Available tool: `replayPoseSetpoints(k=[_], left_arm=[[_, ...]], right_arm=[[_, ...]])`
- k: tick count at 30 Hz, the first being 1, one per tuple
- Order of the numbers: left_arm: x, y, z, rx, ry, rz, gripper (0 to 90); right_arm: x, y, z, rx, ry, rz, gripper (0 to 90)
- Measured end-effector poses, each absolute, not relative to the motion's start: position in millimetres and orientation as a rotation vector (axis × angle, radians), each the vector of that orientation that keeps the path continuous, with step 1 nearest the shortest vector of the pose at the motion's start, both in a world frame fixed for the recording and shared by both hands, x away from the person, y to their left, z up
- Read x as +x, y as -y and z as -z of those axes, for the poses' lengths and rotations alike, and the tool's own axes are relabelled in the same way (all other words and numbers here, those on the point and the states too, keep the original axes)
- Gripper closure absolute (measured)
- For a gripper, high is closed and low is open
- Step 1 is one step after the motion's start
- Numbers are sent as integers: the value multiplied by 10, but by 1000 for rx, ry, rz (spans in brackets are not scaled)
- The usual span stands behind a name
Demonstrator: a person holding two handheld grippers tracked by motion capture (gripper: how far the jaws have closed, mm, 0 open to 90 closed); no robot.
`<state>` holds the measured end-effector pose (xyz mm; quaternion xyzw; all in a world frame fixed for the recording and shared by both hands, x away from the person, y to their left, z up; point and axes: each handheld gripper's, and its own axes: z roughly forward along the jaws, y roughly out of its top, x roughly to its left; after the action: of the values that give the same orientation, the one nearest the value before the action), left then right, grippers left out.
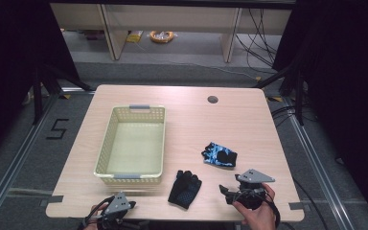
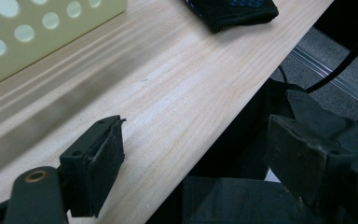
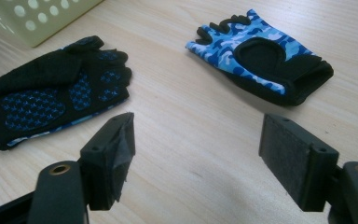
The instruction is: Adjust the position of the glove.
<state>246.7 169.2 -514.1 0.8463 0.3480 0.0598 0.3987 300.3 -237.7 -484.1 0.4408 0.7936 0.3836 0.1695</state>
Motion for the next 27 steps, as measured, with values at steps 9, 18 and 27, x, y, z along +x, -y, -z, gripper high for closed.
replayPoseSetpoints(k=[9, 18, 27], left_arm=[[2472, -1676, 5137, 2118, -888, -147, 194], [2495, -1561, 5126, 2067, -880, -140, 198], [2601, -1442, 5092, 2066, -886, -142, 212]], right_arm=[[2995, 2341, 4825, 1180, -2280, -1077, 374], [3026, 2240, 4776, 1103, -2325, -1097, 431], [3135, 2091, 4713, 999, -2346, -1118, 468]])
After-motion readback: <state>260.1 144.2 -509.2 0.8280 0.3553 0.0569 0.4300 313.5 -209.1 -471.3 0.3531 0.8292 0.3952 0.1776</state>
